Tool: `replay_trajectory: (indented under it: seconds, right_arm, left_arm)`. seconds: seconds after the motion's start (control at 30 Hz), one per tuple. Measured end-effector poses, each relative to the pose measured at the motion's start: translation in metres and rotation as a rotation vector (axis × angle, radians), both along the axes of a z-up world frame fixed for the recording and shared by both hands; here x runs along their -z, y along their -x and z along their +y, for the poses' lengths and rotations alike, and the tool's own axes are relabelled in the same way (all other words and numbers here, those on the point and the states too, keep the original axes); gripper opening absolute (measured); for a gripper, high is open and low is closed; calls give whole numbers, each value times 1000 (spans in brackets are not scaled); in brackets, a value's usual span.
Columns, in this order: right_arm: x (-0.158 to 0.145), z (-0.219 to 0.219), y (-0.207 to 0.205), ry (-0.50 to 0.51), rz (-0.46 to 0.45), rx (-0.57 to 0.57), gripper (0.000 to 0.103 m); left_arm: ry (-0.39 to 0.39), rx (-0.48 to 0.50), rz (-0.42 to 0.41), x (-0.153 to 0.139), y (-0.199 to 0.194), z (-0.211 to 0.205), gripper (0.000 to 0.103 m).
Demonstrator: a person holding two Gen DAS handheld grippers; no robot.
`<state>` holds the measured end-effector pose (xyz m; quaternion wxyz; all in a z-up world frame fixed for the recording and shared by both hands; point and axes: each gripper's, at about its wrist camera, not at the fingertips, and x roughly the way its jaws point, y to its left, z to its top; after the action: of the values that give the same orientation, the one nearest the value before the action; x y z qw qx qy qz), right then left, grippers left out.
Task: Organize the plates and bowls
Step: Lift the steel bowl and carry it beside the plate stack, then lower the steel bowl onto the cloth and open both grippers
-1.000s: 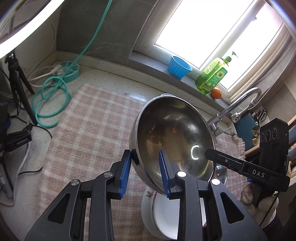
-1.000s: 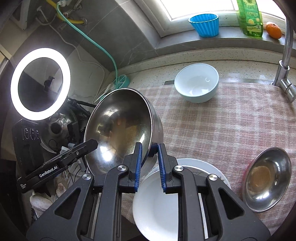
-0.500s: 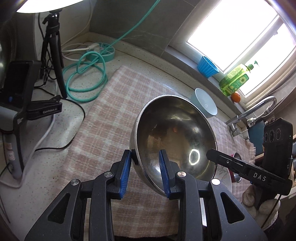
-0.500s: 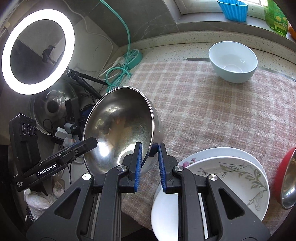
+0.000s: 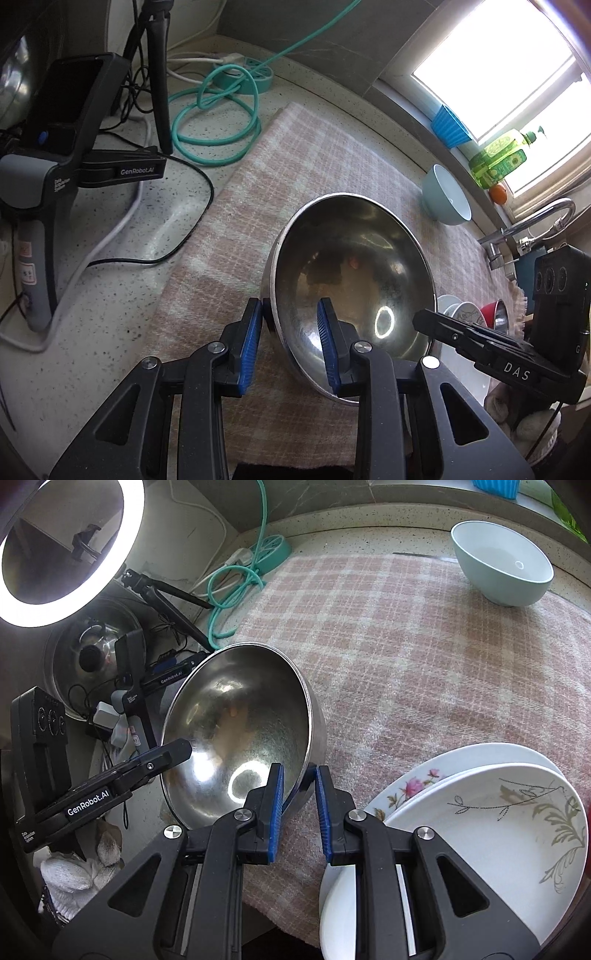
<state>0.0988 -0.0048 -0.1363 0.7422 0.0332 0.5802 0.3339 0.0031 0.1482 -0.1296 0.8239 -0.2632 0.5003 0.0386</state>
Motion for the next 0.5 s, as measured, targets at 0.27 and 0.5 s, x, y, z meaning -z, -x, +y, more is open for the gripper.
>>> replay_trajectory:
  seconds: [0.27,0.5]
  right_arm:
    - [-1,0,3,-1,-5,-20,20]
    - [-14,-3,9,6,-63,-38,25]
  left_arm:
    - [-22,4,2,-2,1,-1,27]
    - [-61,7,-6,-10,2,-2,29]
